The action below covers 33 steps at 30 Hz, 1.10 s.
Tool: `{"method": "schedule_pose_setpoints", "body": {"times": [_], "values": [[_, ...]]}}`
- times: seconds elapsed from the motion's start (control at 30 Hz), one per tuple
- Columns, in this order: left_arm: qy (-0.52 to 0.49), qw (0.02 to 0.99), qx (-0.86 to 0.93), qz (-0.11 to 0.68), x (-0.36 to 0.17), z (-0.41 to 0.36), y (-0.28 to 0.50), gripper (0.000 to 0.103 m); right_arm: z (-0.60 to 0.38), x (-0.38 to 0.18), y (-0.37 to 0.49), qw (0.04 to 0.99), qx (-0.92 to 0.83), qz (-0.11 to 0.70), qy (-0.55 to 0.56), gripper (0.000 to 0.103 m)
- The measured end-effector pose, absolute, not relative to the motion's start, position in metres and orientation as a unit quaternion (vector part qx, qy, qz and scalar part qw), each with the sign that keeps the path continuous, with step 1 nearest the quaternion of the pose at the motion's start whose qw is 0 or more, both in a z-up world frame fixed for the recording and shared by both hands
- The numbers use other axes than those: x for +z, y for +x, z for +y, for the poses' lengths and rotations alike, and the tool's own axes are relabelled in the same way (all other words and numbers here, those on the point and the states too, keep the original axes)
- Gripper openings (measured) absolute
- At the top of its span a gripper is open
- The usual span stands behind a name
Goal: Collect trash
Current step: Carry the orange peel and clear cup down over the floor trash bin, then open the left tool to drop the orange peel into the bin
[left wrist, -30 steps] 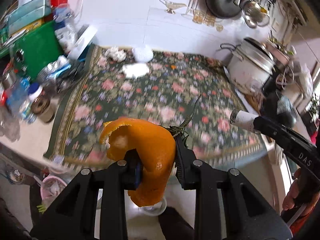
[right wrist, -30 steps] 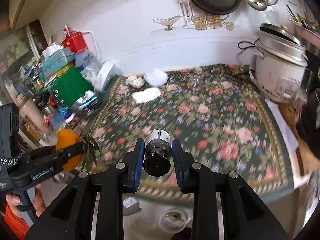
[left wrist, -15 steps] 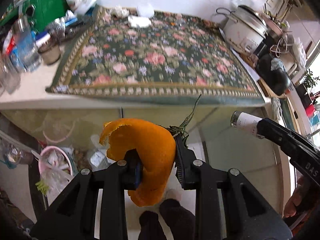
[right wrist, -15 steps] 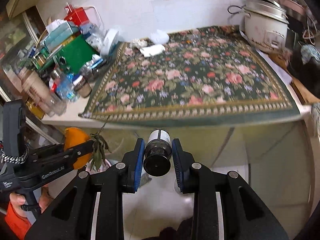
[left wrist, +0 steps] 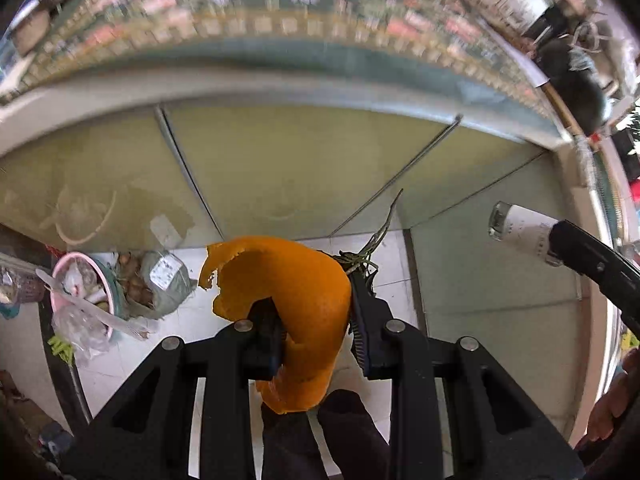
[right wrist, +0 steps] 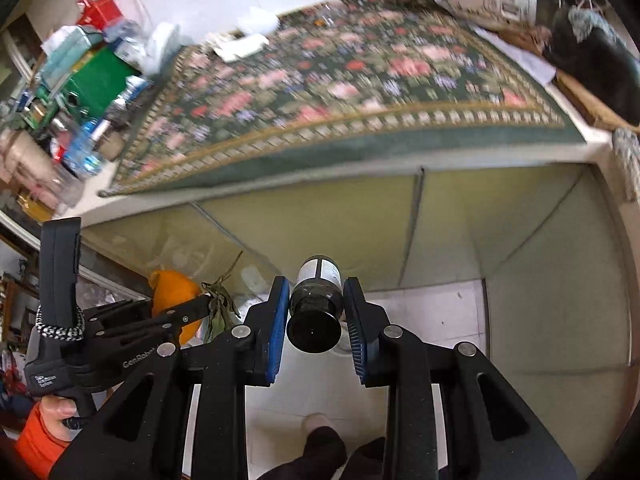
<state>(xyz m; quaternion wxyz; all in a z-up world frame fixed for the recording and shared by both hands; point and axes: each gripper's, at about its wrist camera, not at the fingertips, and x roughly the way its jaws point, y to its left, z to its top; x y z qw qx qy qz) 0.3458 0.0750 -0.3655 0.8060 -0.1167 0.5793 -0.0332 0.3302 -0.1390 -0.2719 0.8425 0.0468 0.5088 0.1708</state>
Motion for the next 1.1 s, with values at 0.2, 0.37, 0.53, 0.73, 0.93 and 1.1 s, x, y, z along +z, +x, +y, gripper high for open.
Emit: {"method": "schedule_pose_setpoints", "body": {"times": [0.2,0.37,0.53,0.73,0.93,1.1], "values": [[-0.137,0.795,-0.01,0.591,-0.457,0.061,0.365,0.028,-0.159,-0.344,0.355,0.826,0.177,0.533,0.042,0.026],[-0.169,0.777,0.004,0.607,-0.55,0.061,0.373,0.028,-0.162,-0.423,0.371,0.813,0.191,0.55,0.031,0.026],[-0.182,0.754,0.014,0.631,-0.648,0.062,0.379,0.029,-0.157,-0.5,0.386,0.802,0.205,0.561,0.026,0.026],[-0.188,0.737,0.008,0.649,-0.73,0.064,0.388,0.031,-0.14,-0.584,0.393,0.785,0.225,0.576,0.026,0.026],[-0.179,0.728,0.0,0.661,-0.767,0.063,0.398,0.038,-0.129,-0.625,0.396,0.771,0.235,0.591,0.03,0.026],[-0.167,0.732,-0.004,0.661,-0.765,0.065,0.399,0.049,-0.124,-0.631,0.4,0.763,0.241,0.599,0.029,0.026]]}}
